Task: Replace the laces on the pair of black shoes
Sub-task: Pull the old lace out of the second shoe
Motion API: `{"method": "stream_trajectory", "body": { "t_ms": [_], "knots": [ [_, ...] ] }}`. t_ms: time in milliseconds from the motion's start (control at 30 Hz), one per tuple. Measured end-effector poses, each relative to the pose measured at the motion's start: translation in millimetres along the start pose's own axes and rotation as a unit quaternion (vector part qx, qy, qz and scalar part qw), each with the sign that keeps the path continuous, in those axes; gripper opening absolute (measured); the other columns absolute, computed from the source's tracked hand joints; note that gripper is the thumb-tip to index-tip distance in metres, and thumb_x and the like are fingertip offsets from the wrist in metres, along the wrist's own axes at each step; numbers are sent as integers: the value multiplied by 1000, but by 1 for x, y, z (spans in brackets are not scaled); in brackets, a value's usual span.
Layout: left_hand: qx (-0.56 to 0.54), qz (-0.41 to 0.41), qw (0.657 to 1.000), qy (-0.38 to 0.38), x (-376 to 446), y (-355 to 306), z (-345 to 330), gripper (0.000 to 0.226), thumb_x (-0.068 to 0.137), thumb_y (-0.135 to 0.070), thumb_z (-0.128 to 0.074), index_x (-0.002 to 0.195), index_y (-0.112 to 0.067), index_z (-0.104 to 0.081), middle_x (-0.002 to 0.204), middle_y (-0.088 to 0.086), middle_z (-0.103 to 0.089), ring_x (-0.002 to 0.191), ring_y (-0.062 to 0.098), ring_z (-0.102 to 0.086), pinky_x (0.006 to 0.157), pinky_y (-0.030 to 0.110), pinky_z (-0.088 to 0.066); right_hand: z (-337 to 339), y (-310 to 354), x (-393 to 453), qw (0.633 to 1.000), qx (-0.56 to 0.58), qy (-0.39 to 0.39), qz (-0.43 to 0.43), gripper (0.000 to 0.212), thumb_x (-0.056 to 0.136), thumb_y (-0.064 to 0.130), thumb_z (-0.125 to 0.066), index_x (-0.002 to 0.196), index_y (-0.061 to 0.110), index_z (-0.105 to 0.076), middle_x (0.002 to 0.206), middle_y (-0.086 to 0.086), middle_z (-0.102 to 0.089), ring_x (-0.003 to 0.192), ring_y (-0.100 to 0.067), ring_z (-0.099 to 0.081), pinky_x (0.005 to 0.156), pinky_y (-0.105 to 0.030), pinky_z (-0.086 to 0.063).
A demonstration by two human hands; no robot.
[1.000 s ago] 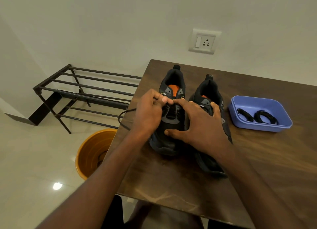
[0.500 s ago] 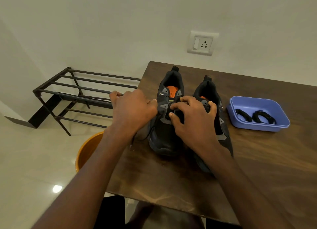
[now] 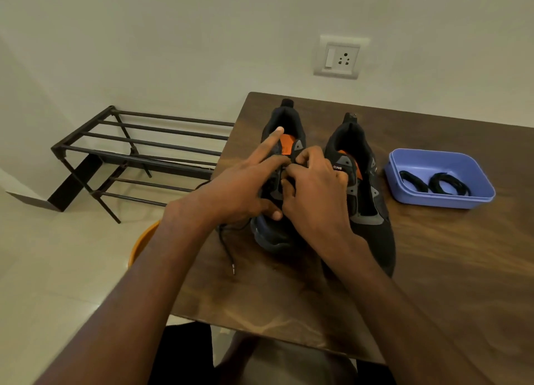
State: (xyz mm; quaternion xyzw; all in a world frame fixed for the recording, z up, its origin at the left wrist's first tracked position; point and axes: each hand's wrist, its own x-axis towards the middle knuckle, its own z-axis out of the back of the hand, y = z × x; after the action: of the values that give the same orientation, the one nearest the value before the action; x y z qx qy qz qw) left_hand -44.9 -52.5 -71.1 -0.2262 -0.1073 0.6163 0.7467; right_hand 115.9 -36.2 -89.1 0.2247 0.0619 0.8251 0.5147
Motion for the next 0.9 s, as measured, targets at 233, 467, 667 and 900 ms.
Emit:
{"method": "stream_trajectory", "body": {
  "t_ms": [233,467,667,900],
  "knots": [
    [-77,23,996,-35,4,2,-3,73,67,-22,-95,126,-33,-53,169,-22,7,156,21,-16,110,33,-38,10,-16,-3,980,163,-99,-59,6,92,19,-70,88,20,-75,106,8,-61,85,-2,-58,75,-13,-50],
    [-70,26,997,-36,5,6,-5,105,69,-23,-94,154,-39,-35,164,-26,13,153,29,-24,110,36,-42,27,-31,4,986,101,-136,3,20,95,16,-66,112,18,-76,136,-1,-60,120,-19,-56,99,-31,-47],
    [-78,12,994,-75,3,11,-5,107,59,-30,-100,147,-37,-39,160,-23,7,145,25,-32,101,29,-43,2,-6,5,999,-12,38,34,19,95,30,-68,113,31,-75,163,6,-33,147,-23,-31,113,-56,-35],
    [-111,13,990,-88,3,16,-5,87,58,-28,-100,129,-40,-49,160,-23,5,146,25,-26,98,27,-41,20,-17,5,952,162,-235,-111,8,88,17,-75,95,21,-77,126,5,-58,114,-13,-56,97,-52,-52]
  ]
}}
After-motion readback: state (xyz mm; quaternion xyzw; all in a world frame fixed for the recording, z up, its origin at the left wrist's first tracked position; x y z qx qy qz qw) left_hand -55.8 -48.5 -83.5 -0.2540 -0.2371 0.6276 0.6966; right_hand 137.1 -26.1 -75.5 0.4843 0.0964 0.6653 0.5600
